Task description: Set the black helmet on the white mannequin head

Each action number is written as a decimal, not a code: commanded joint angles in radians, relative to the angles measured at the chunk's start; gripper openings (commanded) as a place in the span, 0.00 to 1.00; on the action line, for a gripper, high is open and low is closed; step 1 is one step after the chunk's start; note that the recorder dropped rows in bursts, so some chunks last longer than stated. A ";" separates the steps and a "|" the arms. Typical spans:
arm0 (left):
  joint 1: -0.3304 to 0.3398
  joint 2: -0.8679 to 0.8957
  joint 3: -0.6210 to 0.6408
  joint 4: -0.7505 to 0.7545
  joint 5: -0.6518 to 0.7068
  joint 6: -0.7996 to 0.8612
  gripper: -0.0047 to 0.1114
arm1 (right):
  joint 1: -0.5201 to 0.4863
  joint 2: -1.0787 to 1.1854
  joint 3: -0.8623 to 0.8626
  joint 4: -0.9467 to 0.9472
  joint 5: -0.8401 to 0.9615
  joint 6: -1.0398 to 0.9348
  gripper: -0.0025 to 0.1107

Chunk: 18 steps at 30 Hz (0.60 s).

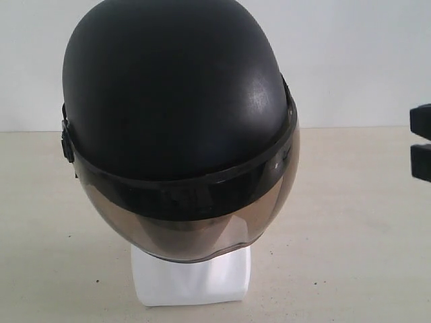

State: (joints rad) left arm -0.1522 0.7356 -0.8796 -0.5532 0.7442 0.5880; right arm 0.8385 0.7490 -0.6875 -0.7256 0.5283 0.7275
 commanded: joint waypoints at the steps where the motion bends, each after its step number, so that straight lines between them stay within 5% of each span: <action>1: -0.007 -0.039 0.100 -0.064 -0.147 -0.011 0.08 | -0.003 0.076 -0.023 -0.258 -0.036 0.202 0.02; 5: -0.007 -0.088 0.135 -0.100 -0.224 -0.011 0.08 | -0.047 0.150 -0.083 -0.343 -0.038 0.198 0.02; 9: -0.007 -0.114 0.169 -0.100 -0.291 -0.011 0.08 | -0.225 0.182 -0.147 -0.317 -0.152 0.113 0.02; 15: -0.007 -0.110 0.232 -0.171 -0.451 0.007 0.08 | -0.544 0.271 -0.151 0.084 -0.511 -0.188 0.02; 18: -0.007 -0.106 0.232 -0.187 -0.470 0.051 0.08 | -0.501 0.329 -0.151 0.101 -0.584 -0.179 0.02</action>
State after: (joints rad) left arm -0.1522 0.6268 -0.6547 -0.7144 0.3093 0.6059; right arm 0.3152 1.0337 -0.8352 -0.6660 0.0320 0.5752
